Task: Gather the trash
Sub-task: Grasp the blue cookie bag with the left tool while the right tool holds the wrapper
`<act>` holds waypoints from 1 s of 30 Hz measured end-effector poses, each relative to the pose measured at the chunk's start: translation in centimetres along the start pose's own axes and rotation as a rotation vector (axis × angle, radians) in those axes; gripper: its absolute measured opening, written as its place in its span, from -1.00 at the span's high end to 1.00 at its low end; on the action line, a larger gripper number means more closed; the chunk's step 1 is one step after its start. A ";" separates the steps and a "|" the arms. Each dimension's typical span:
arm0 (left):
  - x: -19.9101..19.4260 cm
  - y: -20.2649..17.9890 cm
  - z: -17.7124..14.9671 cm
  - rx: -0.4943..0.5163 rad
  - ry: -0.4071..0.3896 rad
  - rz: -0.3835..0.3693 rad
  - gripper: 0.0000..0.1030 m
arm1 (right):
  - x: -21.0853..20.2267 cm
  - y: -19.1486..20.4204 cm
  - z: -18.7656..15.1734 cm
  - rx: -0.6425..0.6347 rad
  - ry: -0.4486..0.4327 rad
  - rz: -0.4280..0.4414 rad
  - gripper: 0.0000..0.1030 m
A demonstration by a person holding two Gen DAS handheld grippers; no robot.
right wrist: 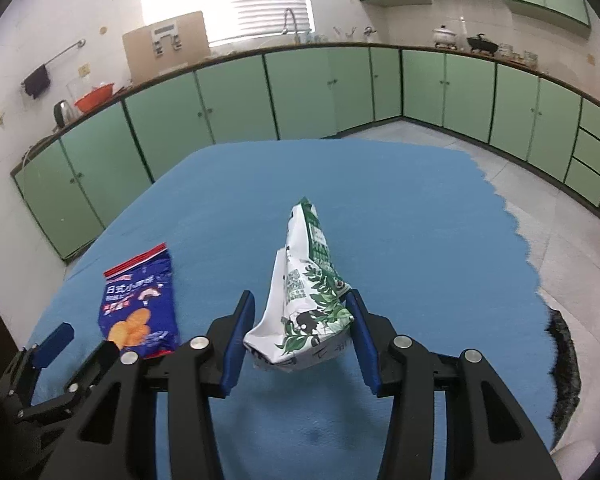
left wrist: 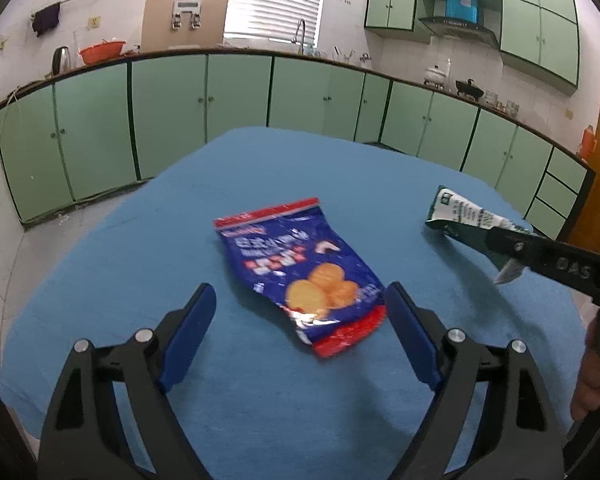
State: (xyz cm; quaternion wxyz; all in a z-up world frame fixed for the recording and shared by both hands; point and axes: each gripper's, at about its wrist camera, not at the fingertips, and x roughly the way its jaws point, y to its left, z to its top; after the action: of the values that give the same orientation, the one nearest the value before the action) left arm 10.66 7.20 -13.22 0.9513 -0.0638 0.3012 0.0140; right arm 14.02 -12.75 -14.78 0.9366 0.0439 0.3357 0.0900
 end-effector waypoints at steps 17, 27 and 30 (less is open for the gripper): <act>3.6 -1.3 0.2 -0.054 0.131 0.012 0.87 | -0.5 -3.0 -0.6 0.031 -0.024 0.011 0.09; 1.1 -2.7 1.0 0.013 -0.005 -0.013 1.00 | -1.4 -3.7 -0.5 0.034 -0.043 -0.006 0.10; 0.3 -3.3 1.7 0.034 -0.040 -0.020 1.00 | -2.1 -4.1 0.0 0.037 -0.060 -0.009 0.10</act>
State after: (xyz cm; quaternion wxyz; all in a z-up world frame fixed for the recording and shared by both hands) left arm 12.08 4.15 -11.62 0.9582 -0.0504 0.2815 0.0006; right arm 13.03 -17.17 -14.04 0.9457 0.0622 0.3092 0.0783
